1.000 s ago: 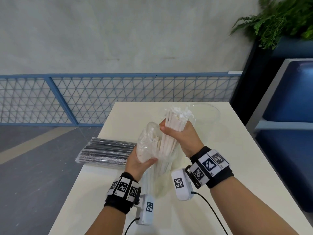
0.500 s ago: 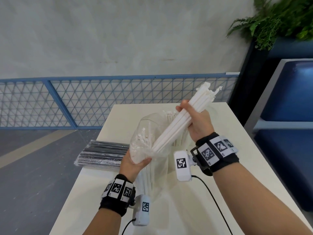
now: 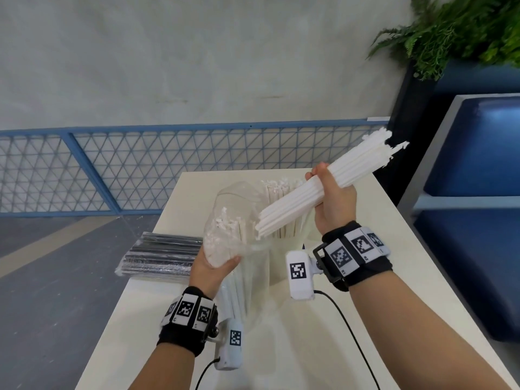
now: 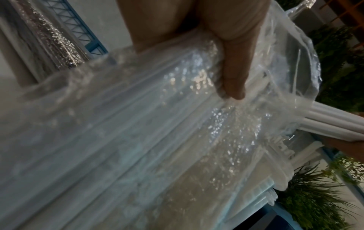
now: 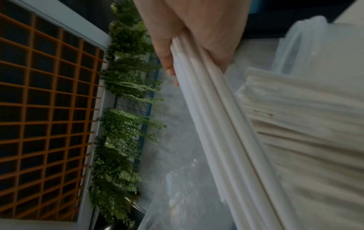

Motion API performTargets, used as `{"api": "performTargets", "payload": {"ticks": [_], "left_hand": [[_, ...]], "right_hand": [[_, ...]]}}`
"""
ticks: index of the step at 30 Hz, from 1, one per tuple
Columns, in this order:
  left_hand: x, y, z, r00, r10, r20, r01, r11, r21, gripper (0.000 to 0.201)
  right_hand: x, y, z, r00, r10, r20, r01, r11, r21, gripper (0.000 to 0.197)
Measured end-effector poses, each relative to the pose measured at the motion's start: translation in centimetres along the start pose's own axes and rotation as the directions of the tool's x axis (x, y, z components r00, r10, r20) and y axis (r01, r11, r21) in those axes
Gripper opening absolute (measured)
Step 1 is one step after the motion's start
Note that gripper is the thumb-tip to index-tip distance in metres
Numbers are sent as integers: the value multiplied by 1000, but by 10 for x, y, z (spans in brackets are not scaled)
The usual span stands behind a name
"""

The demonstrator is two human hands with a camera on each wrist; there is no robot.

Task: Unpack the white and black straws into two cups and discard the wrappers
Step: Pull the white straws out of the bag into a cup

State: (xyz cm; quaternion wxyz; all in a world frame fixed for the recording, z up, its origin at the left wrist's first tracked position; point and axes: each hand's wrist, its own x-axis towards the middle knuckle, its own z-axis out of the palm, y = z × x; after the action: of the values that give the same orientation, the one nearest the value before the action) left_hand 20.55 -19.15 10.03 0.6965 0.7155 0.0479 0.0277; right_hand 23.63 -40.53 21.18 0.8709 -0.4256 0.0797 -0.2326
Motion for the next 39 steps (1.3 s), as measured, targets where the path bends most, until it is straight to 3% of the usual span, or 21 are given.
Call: {"api": "performTargets", "payload": {"ticks": [5, 12, 16, 20, 23, 25, 26, 29, 32, 34, 36, 38, 39], "left_hand": [[4, -4, -2, 1000, -12, -12, 12, 1000, 9, 51], [4, -6, -4, 1000, -22, 2, 22, 999, 28, 56], [3, -6, -4, 999, -31, -15, 31, 1000, 1, 55], [4, -7, -4, 999, -29, -13, 30, 999, 29, 58], [5, -8, -4, 1000, -18, -17, 18, 999, 35, 55], [6, -7, -3, 1000, -12, -15, 12, 999, 33, 53], [6, -7, -3, 1000, -9, -10, 9, 999, 32, 53], [5, -8, -4, 1000, 0, 10, 0, 1000, 30, 50], [6, -9, -4, 1000, 15, 13, -15, 1000, 27, 50], [6, -10, -4, 999, 25, 23, -25, 1000, 13, 51], [5, -9, -4, 999, 33, 32, -34, 999, 7, 51], [5, -9, -4, 998, 57, 35, -57, 998, 5, 52], [6, -10, -5, 997, 67, 37, -67, 998, 6, 55]], "right_hand": [[9, -13, -2, 971, -234, 52, 239, 934, -265, 11], [7, 15, -2, 971, -150, 186, 227, 824, -519, 32], [8, 20, -1, 901, -232, 367, 413, 717, -562, 34], [12, 33, -8, 804, -271, 529, 588, 499, -637, 12], [17, 43, -15, 775, -222, 591, 630, 333, -701, 16], [18, 47, -16, 751, -266, 605, 659, 235, -714, 25], [18, 49, -17, 749, -261, 609, 659, 200, -725, 31], [14, 58, -22, 804, -87, 589, 595, 113, -796, 45], [15, 59, -26, 818, 43, 574, 575, -8, -818, 41], [15, 54, -24, 832, 94, 547, 551, -24, -834, 40], [3, 46, -19, 819, -58, 571, 573, 26, -819, 42], [-19, 41, -9, 720, -285, 633, 691, 206, -693, 37], [-32, 41, -5, 685, -307, 661, 729, 280, -625, 32]]}}
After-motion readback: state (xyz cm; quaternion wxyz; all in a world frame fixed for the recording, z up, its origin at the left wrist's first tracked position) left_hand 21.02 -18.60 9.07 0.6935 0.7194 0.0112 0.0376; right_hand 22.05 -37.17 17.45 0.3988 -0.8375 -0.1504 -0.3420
